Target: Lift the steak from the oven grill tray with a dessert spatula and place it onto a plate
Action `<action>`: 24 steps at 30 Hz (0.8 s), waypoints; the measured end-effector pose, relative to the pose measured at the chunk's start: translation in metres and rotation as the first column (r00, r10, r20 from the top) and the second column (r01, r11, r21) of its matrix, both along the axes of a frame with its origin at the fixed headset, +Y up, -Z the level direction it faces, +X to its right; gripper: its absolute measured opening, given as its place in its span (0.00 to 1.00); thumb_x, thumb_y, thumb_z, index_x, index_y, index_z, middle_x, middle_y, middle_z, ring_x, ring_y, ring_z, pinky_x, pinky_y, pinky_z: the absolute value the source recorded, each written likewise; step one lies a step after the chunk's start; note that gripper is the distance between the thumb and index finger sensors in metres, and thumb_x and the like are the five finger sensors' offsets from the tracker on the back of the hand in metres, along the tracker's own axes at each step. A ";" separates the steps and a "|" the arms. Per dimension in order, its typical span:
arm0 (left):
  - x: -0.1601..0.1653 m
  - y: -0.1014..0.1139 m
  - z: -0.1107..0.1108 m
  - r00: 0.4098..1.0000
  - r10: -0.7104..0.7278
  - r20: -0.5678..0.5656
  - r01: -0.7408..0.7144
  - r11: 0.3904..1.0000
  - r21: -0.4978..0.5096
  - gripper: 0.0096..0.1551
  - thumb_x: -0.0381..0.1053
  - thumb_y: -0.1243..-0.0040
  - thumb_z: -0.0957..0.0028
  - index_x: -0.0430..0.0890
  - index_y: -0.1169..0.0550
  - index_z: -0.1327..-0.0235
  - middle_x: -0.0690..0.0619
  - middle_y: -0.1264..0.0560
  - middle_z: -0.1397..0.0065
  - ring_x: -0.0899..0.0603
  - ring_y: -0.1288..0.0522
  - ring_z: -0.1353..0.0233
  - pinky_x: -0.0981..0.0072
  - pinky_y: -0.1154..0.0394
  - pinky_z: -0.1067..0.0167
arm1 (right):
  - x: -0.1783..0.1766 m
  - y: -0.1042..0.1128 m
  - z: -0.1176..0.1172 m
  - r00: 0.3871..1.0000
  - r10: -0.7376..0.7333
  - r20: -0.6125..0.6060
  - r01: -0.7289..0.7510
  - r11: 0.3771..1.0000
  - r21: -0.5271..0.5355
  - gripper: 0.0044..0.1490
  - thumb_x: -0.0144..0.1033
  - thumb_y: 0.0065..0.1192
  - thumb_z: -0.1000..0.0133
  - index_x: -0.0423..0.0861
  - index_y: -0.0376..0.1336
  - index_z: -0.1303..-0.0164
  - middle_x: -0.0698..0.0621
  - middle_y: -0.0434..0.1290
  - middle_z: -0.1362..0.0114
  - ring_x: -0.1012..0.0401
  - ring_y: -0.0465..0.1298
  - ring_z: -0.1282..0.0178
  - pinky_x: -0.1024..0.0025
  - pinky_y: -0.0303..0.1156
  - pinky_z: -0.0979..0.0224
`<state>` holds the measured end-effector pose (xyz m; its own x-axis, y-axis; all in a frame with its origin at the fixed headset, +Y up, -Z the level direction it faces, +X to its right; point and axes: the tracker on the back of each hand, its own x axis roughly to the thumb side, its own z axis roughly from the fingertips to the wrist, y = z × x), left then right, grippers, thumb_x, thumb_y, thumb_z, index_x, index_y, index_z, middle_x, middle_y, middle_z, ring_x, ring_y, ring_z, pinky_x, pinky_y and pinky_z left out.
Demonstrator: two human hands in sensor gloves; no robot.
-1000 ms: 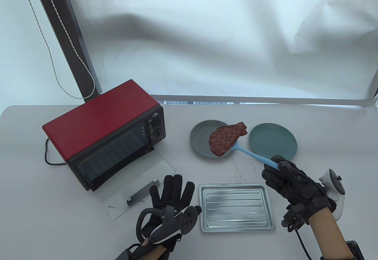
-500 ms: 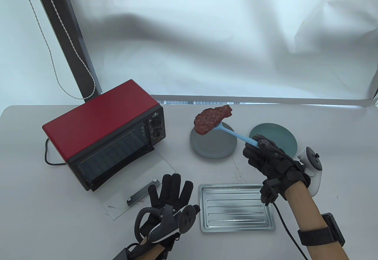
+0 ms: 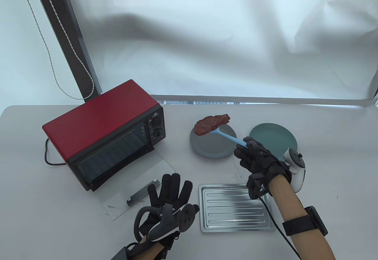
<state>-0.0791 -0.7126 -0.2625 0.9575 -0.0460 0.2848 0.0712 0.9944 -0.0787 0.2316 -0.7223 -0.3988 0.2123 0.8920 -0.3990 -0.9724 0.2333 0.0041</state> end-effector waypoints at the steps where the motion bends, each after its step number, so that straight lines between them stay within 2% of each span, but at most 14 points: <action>1: 0.000 0.000 0.000 1.000 0.000 -0.001 0.000 1.000 0.000 0.44 0.71 0.72 0.37 0.53 0.58 0.12 0.39 0.66 0.11 0.30 0.65 0.14 0.20 0.61 0.29 | -0.001 -0.003 -0.001 1.000 0.002 0.001 -0.002 1.000 -0.010 0.27 0.45 0.57 0.31 0.50 0.58 0.23 0.45 0.73 0.25 0.54 0.78 0.27 0.46 0.61 0.20; 15: 0.000 0.000 -0.001 1.000 -0.006 0.001 0.006 1.000 -0.008 0.44 0.71 0.72 0.37 0.53 0.58 0.12 0.39 0.66 0.11 0.30 0.65 0.14 0.20 0.61 0.29 | -0.005 -0.026 -0.002 0.999 0.033 0.017 -0.031 0.995 -0.094 0.28 0.45 0.56 0.30 0.50 0.56 0.22 0.44 0.70 0.24 0.52 0.76 0.26 0.44 0.60 0.21; 24: 0.000 0.000 -0.001 1.000 -0.006 0.006 0.006 1.000 -0.006 0.44 0.71 0.72 0.37 0.53 0.58 0.12 0.39 0.66 0.11 0.30 0.65 0.14 0.20 0.61 0.29 | -0.010 -0.029 0.000 0.999 0.033 0.012 -0.032 0.994 -0.101 0.29 0.44 0.56 0.30 0.48 0.55 0.21 0.42 0.69 0.23 0.50 0.76 0.26 0.43 0.60 0.22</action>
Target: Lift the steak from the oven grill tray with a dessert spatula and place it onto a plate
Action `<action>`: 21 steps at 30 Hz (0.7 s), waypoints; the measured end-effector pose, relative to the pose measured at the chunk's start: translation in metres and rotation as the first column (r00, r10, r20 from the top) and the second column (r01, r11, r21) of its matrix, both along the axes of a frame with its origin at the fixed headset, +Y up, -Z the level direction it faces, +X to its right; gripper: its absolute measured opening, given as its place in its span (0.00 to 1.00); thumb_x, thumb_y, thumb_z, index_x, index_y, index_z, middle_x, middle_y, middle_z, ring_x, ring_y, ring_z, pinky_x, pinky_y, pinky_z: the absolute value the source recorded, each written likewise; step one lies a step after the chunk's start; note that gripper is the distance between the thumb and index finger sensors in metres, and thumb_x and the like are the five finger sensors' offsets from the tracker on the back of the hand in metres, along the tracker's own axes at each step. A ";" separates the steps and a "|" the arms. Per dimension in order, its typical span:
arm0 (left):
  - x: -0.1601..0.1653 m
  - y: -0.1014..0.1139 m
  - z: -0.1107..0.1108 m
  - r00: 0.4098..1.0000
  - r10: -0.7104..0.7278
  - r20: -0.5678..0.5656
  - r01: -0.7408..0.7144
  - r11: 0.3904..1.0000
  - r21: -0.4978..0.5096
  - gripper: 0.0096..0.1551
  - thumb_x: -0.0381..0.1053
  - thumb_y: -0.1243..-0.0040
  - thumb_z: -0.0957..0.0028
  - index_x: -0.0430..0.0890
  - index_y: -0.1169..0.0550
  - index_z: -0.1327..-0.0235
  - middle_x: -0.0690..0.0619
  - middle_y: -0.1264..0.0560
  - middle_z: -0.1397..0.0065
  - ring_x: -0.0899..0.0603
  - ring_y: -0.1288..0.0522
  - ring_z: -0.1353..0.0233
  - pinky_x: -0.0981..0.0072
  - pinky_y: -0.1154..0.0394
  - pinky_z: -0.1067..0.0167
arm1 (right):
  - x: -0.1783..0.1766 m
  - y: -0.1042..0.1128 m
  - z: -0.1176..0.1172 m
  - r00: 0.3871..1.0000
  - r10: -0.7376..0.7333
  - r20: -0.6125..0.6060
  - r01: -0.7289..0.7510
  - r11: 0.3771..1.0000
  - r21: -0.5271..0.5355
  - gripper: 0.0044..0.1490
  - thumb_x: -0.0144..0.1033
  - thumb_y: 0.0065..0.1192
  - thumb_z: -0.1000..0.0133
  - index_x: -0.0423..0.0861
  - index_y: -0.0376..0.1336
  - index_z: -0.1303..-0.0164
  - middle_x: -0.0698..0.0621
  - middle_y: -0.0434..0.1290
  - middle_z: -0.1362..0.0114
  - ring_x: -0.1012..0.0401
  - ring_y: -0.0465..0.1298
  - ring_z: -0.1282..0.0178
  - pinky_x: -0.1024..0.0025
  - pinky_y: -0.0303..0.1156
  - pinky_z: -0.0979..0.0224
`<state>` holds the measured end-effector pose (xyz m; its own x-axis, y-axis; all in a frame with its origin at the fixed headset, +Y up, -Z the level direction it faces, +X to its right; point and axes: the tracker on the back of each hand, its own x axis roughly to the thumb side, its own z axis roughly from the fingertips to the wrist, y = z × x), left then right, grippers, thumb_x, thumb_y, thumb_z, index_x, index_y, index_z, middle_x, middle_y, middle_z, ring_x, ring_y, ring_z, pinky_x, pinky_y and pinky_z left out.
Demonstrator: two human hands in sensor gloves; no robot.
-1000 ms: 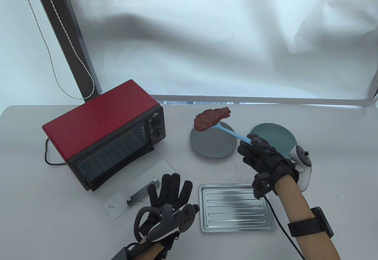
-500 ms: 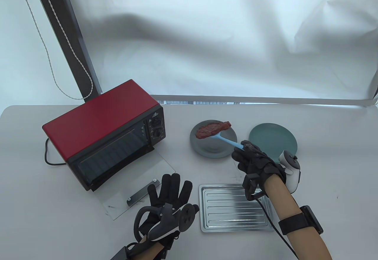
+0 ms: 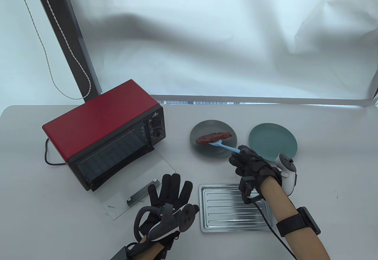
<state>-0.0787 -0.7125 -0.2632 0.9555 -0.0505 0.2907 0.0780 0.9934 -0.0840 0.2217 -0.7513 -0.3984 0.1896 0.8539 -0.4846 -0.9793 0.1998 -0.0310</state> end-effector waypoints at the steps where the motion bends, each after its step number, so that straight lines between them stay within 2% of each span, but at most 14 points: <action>1: 0.000 0.000 0.000 1.000 -0.001 0.000 0.001 1.000 0.001 0.44 0.71 0.72 0.37 0.53 0.58 0.12 0.39 0.66 0.11 0.30 0.65 0.14 0.20 0.61 0.29 | 0.000 0.000 0.000 1.000 0.000 0.003 0.000 1.000 -0.003 0.29 0.44 0.56 0.30 0.48 0.55 0.21 0.41 0.69 0.23 0.50 0.76 0.26 0.43 0.60 0.22; 21: 0.003 -0.001 0.003 1.000 -0.007 0.018 0.007 1.000 0.015 0.44 0.71 0.72 0.37 0.53 0.58 0.12 0.39 0.66 0.11 0.30 0.65 0.14 0.20 0.61 0.29 | -0.019 -0.003 0.024 1.000 -0.020 0.000 0.020 0.998 -0.053 0.31 0.43 0.56 0.31 0.43 0.54 0.20 0.36 0.68 0.24 0.45 0.74 0.27 0.39 0.59 0.24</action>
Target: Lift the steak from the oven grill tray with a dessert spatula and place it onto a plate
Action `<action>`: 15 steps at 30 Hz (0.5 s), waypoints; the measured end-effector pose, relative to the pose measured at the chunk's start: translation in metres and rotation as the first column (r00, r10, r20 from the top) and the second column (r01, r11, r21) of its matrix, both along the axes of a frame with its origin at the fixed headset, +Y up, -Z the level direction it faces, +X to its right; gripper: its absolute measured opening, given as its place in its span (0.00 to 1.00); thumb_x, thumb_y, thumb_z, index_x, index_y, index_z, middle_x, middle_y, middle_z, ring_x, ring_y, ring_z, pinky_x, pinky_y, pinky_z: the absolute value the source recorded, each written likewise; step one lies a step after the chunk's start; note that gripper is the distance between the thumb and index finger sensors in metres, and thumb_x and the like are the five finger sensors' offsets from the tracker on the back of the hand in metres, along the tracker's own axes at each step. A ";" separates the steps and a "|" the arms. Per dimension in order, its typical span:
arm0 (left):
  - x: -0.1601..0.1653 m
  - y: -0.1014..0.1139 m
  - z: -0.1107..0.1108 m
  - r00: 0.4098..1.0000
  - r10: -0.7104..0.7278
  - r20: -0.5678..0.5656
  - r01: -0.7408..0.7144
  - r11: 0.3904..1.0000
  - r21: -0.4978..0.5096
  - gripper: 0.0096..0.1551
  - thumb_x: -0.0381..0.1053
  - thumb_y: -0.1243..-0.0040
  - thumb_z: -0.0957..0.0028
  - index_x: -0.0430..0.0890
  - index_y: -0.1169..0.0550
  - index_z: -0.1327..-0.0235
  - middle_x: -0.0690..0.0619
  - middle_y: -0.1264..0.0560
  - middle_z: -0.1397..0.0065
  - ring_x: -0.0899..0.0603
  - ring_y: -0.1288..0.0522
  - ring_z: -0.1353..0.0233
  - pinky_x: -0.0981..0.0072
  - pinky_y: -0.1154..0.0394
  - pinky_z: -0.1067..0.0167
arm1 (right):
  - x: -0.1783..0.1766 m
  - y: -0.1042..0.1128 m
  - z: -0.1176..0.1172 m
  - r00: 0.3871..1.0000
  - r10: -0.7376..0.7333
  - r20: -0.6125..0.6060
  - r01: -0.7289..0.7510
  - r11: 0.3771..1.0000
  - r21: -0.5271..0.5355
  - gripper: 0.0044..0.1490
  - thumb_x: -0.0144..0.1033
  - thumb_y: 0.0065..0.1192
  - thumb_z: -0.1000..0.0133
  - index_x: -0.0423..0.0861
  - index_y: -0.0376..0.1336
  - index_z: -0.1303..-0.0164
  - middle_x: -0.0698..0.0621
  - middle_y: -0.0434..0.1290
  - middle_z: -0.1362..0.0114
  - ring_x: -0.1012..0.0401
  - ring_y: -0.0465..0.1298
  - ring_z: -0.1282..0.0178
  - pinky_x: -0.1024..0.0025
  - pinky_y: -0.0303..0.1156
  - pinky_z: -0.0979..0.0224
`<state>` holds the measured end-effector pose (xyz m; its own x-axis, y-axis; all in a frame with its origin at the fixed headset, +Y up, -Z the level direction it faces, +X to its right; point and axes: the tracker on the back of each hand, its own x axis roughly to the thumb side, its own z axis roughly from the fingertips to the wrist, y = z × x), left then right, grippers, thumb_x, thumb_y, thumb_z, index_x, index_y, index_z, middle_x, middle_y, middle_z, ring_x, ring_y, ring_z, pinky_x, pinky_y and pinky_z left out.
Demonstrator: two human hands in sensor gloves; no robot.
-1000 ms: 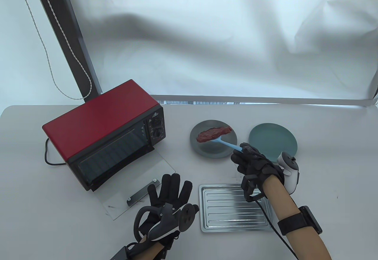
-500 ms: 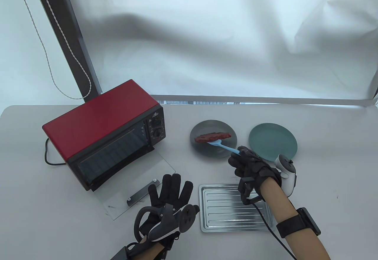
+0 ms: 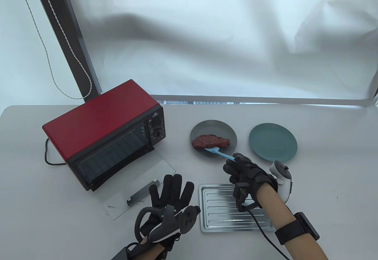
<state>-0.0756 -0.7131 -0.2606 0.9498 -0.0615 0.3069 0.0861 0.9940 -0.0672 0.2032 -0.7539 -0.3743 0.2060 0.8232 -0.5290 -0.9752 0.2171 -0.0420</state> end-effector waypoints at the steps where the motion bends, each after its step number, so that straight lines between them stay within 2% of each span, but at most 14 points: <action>1: 0.000 0.000 0.000 1.000 0.000 0.000 0.000 1.000 0.000 0.44 0.71 0.72 0.37 0.53 0.58 0.13 0.39 0.66 0.11 0.30 0.65 0.14 0.20 0.61 0.29 | 0.000 0.000 0.001 1.000 0.002 -0.001 -0.002 1.000 -0.002 0.31 0.43 0.56 0.31 0.43 0.54 0.20 0.36 0.68 0.24 0.45 0.75 0.27 0.39 0.59 0.24; 15: 0.000 -0.001 0.001 1.000 -0.007 -0.005 0.007 1.000 -0.007 0.44 0.71 0.72 0.37 0.53 0.58 0.13 0.39 0.66 0.11 0.30 0.65 0.14 0.20 0.61 0.29 | 0.015 0.011 0.024 0.998 -0.069 -0.009 0.069 0.998 0.010 0.31 0.42 0.55 0.30 0.43 0.54 0.20 0.36 0.68 0.24 0.47 0.75 0.26 0.41 0.60 0.22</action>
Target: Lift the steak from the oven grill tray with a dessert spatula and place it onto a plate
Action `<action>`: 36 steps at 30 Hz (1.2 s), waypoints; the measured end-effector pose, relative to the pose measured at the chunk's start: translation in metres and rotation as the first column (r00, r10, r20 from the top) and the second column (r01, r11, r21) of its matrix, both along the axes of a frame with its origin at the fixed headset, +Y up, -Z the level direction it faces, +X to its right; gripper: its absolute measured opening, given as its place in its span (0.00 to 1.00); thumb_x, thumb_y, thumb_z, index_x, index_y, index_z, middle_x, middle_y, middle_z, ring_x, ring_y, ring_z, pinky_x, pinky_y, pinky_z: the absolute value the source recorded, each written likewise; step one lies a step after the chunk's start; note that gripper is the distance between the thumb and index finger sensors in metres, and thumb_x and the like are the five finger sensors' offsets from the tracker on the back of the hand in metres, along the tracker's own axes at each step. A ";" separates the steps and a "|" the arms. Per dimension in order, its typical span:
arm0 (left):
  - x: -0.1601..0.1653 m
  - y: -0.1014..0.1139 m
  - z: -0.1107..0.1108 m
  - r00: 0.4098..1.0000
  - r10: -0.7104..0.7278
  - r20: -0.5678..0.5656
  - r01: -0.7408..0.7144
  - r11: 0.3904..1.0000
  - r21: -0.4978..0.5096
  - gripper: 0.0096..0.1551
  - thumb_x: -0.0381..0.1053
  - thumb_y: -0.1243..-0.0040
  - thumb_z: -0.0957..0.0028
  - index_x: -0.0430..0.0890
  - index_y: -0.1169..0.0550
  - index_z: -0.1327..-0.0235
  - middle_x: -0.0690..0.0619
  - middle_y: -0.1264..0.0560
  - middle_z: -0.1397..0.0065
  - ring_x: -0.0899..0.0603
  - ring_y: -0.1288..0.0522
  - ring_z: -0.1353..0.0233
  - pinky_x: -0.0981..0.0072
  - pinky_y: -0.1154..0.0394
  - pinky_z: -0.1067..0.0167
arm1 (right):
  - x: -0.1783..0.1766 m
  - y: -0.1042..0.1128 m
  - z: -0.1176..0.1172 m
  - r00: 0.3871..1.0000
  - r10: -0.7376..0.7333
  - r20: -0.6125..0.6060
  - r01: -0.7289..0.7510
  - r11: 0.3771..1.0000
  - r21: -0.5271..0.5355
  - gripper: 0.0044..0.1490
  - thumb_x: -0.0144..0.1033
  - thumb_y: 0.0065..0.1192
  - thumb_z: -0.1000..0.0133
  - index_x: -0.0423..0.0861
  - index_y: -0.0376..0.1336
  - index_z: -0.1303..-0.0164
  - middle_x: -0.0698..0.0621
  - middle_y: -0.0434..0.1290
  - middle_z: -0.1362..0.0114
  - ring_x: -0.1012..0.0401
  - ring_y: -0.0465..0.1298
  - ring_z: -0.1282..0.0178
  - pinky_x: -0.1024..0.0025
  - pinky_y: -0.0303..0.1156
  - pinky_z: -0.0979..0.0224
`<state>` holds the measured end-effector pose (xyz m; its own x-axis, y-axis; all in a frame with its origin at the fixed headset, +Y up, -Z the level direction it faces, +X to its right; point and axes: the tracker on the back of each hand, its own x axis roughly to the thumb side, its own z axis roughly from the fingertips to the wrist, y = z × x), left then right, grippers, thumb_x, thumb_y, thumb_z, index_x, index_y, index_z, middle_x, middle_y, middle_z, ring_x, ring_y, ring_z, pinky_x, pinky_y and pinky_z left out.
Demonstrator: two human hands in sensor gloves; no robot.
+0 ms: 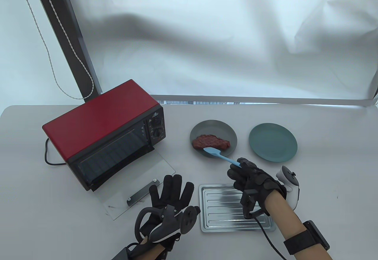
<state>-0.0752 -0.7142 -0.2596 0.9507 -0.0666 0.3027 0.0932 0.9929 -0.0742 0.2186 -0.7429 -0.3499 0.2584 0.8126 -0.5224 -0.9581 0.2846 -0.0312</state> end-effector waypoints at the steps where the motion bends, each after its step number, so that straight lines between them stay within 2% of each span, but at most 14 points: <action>1: 0.000 0.000 0.000 1.000 -0.001 -0.001 0.001 1.000 -0.002 0.44 0.71 0.72 0.37 0.53 0.58 0.12 0.39 0.66 0.11 0.30 0.65 0.14 0.20 0.61 0.29 | 0.001 0.001 0.002 1.000 -0.005 0.000 0.005 1.000 0.004 0.31 0.42 0.55 0.30 0.43 0.54 0.20 0.36 0.68 0.24 0.47 0.75 0.26 0.42 0.60 0.22; 11: 0.000 -0.002 -0.001 1.000 -0.007 -0.007 0.007 1.000 -0.024 0.44 0.71 0.72 0.37 0.53 0.58 0.13 0.39 0.66 0.11 0.30 0.65 0.14 0.20 0.61 0.29 | 0.023 0.008 0.008 0.991 -0.133 -0.019 0.134 0.989 0.065 0.31 0.40 0.54 0.30 0.44 0.52 0.19 0.37 0.66 0.21 0.47 0.73 0.24 0.42 0.59 0.22; 21: -0.002 -0.003 -0.003 1.000 -0.011 -0.026 0.010 0.999 -0.042 0.44 0.71 0.72 0.37 0.53 0.58 0.13 0.39 0.66 0.11 0.30 0.65 0.14 0.20 0.61 0.29 | 0.070 0.010 0.004 0.984 -0.138 0.116 0.126 0.986 0.110 0.31 0.37 0.54 0.30 0.46 0.51 0.19 0.38 0.63 0.19 0.46 0.71 0.21 0.42 0.59 0.21; 28: -0.004 -0.004 -0.004 0.999 -0.014 -0.038 0.012 0.998 -0.059 0.44 0.71 0.72 0.37 0.53 0.58 0.12 0.39 0.66 0.11 0.30 0.65 0.14 0.21 0.61 0.29 | 0.105 -0.002 0.003 0.968 -0.112 0.223 0.096 0.992 0.081 0.31 0.35 0.53 0.30 0.46 0.49 0.18 0.38 0.61 0.17 0.46 0.70 0.20 0.42 0.58 0.21; 36: -0.006 -0.004 -0.006 0.999 -0.020 -0.048 0.017 0.997 -0.078 0.44 0.71 0.72 0.37 0.53 0.58 0.12 0.39 0.67 0.11 0.30 0.66 0.14 0.21 0.61 0.29 | 0.121 -0.023 -0.001 0.963 -0.091 0.252 0.089 0.996 0.020 0.32 0.36 0.51 0.29 0.47 0.46 0.17 0.39 0.58 0.15 0.46 0.67 0.18 0.43 0.57 0.20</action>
<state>-0.0812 -0.7185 -0.2661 0.9633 -0.0624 0.2610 0.1058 0.9821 -0.1557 0.3398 -0.7656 -0.3509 0.4535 0.7839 -0.4241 -0.8897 0.3707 -0.2664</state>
